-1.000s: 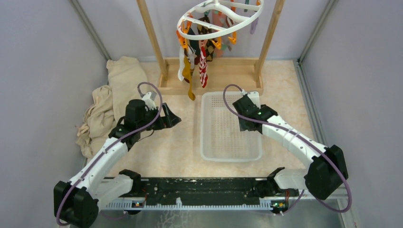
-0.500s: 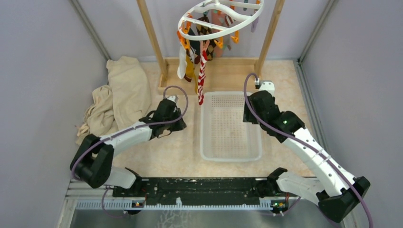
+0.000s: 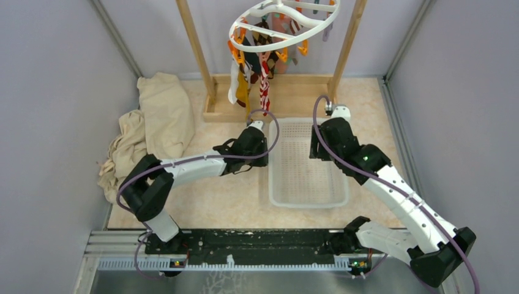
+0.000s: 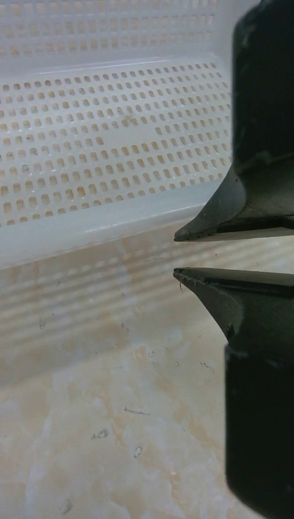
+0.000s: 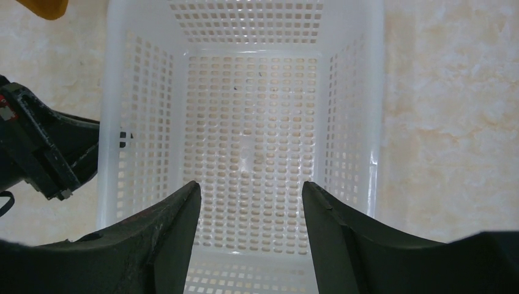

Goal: Remove the socks clipped to the hanger
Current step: Move the bin to the center of the board.

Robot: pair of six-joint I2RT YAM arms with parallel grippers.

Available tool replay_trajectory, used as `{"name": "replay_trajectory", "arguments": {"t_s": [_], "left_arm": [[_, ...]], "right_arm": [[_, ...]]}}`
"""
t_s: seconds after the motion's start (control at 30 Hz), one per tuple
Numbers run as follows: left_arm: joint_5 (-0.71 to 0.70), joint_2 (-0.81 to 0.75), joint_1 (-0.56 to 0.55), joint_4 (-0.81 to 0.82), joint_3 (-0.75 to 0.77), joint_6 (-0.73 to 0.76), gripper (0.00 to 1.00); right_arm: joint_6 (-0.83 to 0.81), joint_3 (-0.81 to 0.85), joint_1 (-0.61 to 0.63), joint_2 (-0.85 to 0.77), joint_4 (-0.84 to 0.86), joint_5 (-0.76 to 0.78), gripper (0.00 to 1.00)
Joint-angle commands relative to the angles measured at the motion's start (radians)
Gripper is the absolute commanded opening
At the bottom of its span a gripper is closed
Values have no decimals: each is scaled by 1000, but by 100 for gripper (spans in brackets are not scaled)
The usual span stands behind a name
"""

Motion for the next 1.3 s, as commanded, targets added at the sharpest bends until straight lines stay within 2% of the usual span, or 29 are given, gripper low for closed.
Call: {"name": "replay_trajectory", "arguments": {"t_s": [0.0,0.43,0.63,0.73,0.77,0.8,0.83,0.87,1.17,1.23,1.27], "left_arm": [[-32,55,-14,25,65,10,28],[8,161,-87,50,178,41,34],[32,150,-133,74,146,-8,37],[2,133,-139,72,130,-11,47],[-21,121,-139,33,135,-11,56],[-50,100,-138,-6,138,-15,69],[-79,64,-138,-44,138,-28,87],[-89,28,-138,-66,133,-37,97],[-116,-273,-107,-86,14,-96,99],[-140,-359,-95,-10,-51,-54,99],[-174,-401,-94,36,-104,-27,99]], "right_arm": [[4,-9,-7,-24,54,-16,63],[3,-28,-7,-60,40,28,66],[-4,-12,-7,-76,10,62,69],[-3,-2,-7,-86,7,66,70],[-4,1,-7,-89,4,63,71],[-2,4,-7,-94,1,59,71],[-2,7,-7,-101,-3,55,71],[-4,6,-7,-107,-5,56,71],[-2,11,-7,-125,-7,33,78],[-3,8,-7,-136,-5,31,96],[-2,4,-7,-141,-2,27,98]]}}
